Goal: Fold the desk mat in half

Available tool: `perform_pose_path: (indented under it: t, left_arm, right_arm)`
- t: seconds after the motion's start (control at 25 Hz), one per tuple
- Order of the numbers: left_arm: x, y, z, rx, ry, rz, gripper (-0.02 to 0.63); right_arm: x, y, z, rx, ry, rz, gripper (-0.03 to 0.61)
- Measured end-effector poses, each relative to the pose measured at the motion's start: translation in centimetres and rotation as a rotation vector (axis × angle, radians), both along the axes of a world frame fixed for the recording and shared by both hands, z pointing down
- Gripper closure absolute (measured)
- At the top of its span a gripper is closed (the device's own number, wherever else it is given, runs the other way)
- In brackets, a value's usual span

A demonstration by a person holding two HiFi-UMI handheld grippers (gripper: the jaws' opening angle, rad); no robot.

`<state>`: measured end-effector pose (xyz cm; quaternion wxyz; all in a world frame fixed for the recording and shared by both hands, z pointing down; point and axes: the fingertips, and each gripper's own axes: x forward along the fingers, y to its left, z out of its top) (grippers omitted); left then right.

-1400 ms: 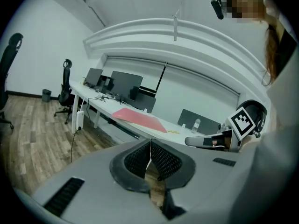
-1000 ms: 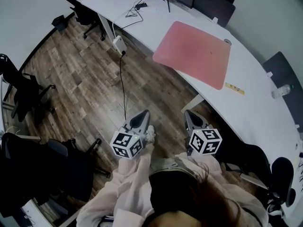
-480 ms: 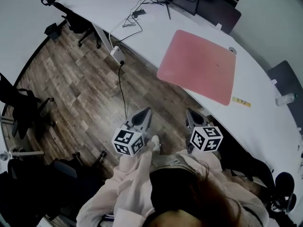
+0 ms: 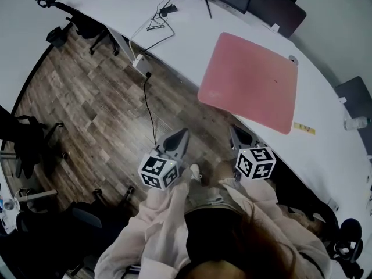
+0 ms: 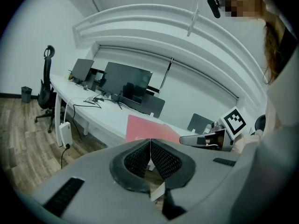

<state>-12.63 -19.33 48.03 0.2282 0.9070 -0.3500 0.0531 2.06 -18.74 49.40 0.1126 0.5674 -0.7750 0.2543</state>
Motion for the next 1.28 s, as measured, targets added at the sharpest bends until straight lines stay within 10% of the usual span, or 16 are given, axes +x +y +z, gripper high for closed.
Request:
perform_pose_path:
  t: [0.44, 0.84, 1.28]
  left_arm:
    - [0.3, -4.1, 3.6, -0.062, -0.007, -0.06, 0.586]
    - [-0.6, -5.6, 5.3, -0.104, 0.003, -0.146, 0.585]
    - [-0.9, -6.6, 7.8, -0.152, 0.027, -0.195, 0.586]
  right_arm:
    - [-0.5, -6.8, 2.8, 0.0, 0.288, -0.229, 0.566]
    - [-3.1, -9.8, 6.1, 0.025, 0.65, -0.496, 0.391]
    - [-4.1, -13.3, 11.0, 0.055, 1.014, -0.65, 0.354]
